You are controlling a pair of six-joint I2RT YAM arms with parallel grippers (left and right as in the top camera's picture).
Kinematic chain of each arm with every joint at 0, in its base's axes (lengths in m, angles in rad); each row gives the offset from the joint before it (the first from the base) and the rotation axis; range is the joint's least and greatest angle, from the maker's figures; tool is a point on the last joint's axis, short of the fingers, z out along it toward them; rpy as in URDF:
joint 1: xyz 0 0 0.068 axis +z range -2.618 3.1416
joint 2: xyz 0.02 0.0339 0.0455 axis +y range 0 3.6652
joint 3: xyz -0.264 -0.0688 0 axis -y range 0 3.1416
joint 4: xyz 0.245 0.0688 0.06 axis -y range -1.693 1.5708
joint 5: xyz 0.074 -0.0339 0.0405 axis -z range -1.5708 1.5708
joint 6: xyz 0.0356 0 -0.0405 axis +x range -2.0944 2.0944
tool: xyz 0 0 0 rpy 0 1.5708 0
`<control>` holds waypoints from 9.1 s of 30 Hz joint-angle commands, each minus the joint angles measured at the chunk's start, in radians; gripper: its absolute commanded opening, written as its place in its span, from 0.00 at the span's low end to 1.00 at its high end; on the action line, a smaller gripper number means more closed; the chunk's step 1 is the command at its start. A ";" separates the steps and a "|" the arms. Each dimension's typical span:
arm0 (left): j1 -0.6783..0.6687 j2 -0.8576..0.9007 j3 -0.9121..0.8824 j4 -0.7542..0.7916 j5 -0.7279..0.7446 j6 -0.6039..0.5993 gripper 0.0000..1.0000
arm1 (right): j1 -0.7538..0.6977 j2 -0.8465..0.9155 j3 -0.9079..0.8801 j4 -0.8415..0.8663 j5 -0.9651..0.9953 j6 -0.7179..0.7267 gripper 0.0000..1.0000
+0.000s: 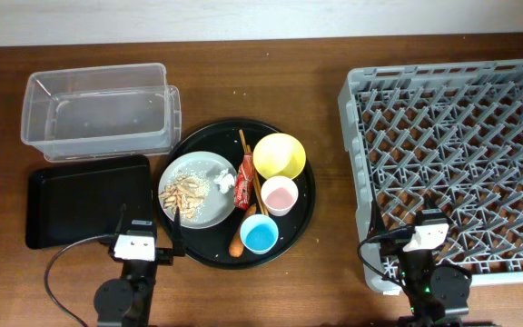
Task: Sort waste into correct bins and load items into the dishwasher rack
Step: 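Move the left gripper toward the tissue on the white plate, then grasp the white tissue with the left gripper and drop it in the clear bin, then grasp the red snack wrapper with the left gripper and drop it in the bin, then grasp the blue cup with the left gripper and lift it toward the right gripper, then take the blue cup with the right gripper and place it in the rack, then grasp the pink cup with the left gripper and hand it to the right gripper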
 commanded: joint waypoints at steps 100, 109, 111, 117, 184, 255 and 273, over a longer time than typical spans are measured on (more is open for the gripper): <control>-0.225 1.873 1.256 -0.699 0.449 -0.053 0.00 | 0.006 0.939 0.961 -0.869 0.027 0.089 0.98; 0.048 1.722 1.488 -0.657 0.188 -0.053 0.00 | 0.006 0.939 0.961 -0.869 0.027 0.089 0.98; 0.102 1.724 1.487 -0.579 0.119 -0.053 0.01 | 0.006 0.939 0.961 -0.869 0.027 0.089 0.98; 0.148 1.761 1.487 -0.498 0.000 -0.052 0.37 | 0.006 0.939 0.961 -0.869 0.027 0.089 0.98; -0.262 1.617 1.315 -0.294 1.502 -0.140 0.00 | -0.070 1.077 0.978 -0.362 -1.315 -0.278 0.98; -0.213 1.617 1.315 -0.877 0.132 -0.209 0.76 | -0.890 1.685 1.616 -1.226 -0.216 0.237 0.91; -0.460 1.838 1.315 -0.738 0.248 -0.191 0.08 | -0.194 1.613 1.674 -1.345 -0.232 -0.021 0.92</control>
